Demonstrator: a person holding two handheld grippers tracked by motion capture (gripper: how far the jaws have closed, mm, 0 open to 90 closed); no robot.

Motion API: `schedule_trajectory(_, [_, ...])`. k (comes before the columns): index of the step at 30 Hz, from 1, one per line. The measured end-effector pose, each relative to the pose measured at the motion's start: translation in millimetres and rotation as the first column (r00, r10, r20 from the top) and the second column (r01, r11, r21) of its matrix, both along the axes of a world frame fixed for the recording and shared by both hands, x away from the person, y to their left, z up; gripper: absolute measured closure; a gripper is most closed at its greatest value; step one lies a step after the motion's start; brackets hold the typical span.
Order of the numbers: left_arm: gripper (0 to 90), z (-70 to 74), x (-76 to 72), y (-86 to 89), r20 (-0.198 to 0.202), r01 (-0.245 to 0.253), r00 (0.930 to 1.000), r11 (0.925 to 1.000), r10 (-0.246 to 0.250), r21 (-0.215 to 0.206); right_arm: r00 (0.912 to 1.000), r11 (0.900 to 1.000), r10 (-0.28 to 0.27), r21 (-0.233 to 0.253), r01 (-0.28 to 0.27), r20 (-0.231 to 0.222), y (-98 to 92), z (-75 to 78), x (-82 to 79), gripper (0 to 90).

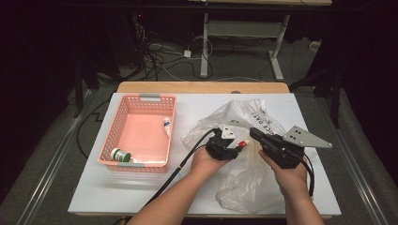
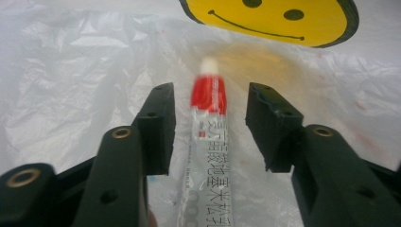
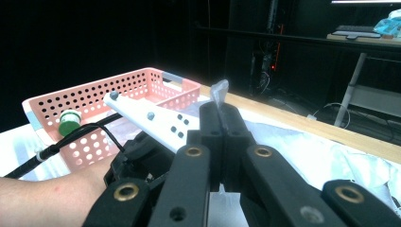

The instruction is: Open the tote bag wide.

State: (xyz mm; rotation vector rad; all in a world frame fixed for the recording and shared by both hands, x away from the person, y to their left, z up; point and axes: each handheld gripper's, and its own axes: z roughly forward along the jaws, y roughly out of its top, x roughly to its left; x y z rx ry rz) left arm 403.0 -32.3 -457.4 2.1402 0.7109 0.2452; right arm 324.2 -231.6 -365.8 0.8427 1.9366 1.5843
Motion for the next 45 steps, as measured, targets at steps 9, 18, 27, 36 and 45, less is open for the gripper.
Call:
schedule_trajectory(9, [40.0, 6.8, -12.9, 11.7, -0.031, 0.05, 0.9982, 0.9983, -0.051, -0.032, 1.0, 1.0, -0.004, -0.001, 0.004, 0.004, -0.3, 0.6, -0.1, 90.0])
schedule_trajectory(18, [23.5, 15.9, -33.9, 28.1, -0.028, 0.073, 0.9968, 0.9963, -0.074, -0.044, 1.0, 1.0, -0.005, -0.002, 0.005, 0.002, -1.2, 1.3, -1.0, 90.0])
schedule_trajectory(27, [3.6, 27.2, -52.9, 44.2, -0.034, 0.073, 0.9966, 0.9953, -0.075, -0.063, 1.0, 1.0, -0.001, -0.002, 0.001, 0.008, -0.4, 2.1, -1.6, 90.0])
schedule_trajectory(36, [0.0, 34.4, -68.0, 63.5, -0.023, 0.079, 0.9964, 0.9935, -0.081, -0.082, 1.0, 1.0, -0.004, -0.003, 0.004, 0.005, 0.3, 2.0, -2.0, 90.0])
schedule_trajectory(45, [0.0, 43.1, -82.1, 86.2, -0.007, 0.079, 0.9968, 0.9943, -0.079, -0.072, 1.0, 1.0, -0.003, -0.003, 0.003, 0.005, 0.2, 1.7, -1.7, 90.0])
